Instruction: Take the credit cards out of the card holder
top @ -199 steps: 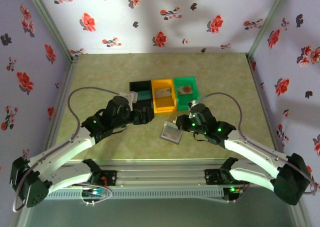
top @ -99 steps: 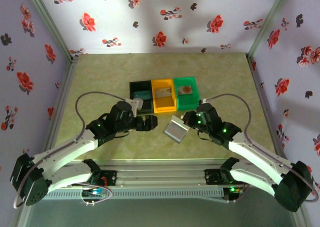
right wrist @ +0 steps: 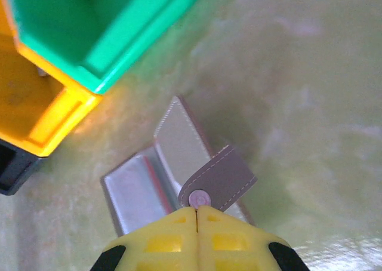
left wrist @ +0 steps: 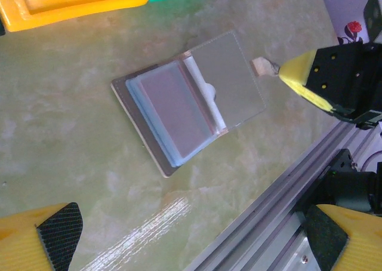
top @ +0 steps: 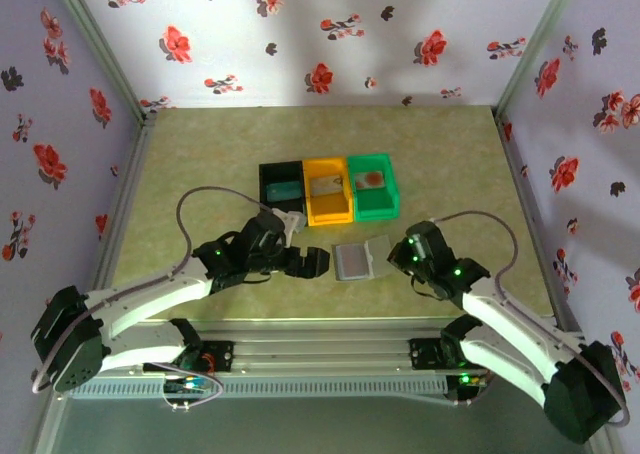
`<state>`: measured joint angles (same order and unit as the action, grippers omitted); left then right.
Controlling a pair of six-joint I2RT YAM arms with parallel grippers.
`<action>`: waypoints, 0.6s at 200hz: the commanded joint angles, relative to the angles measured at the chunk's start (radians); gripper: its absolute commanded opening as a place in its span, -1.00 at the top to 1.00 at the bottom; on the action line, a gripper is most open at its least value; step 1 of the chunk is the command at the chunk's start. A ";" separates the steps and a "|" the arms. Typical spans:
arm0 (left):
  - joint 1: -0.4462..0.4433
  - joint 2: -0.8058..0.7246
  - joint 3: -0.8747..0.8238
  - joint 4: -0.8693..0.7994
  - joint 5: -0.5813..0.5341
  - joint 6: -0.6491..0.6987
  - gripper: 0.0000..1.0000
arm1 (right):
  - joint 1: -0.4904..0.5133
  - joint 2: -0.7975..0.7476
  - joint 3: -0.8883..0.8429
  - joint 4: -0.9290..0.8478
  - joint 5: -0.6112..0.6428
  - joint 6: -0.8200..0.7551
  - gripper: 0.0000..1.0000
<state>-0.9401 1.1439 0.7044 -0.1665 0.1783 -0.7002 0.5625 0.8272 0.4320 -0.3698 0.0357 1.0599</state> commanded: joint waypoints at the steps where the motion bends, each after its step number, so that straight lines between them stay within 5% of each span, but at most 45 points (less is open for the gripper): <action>1: -0.011 0.005 0.020 0.040 0.012 0.005 -0.99 | -0.013 -0.031 -0.042 -0.028 0.009 0.042 1.00; 46: -0.015 0.063 0.022 0.036 -0.021 -0.034 -0.98 | -0.021 -0.030 -0.082 0.001 -0.080 0.027 0.98; 83: -0.017 0.123 0.041 0.027 -0.042 -0.080 -0.97 | -0.038 -0.056 -0.051 -0.080 -0.095 -0.026 0.23; 120: -0.022 0.139 0.051 0.086 -0.031 -0.120 -0.97 | -0.057 -0.087 0.026 -0.172 -0.076 -0.111 0.13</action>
<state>-0.9512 1.2758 0.7151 -0.1310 0.1574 -0.7738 0.5205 0.7620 0.3824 -0.4675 -0.0490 1.0237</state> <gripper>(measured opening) 0.984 0.426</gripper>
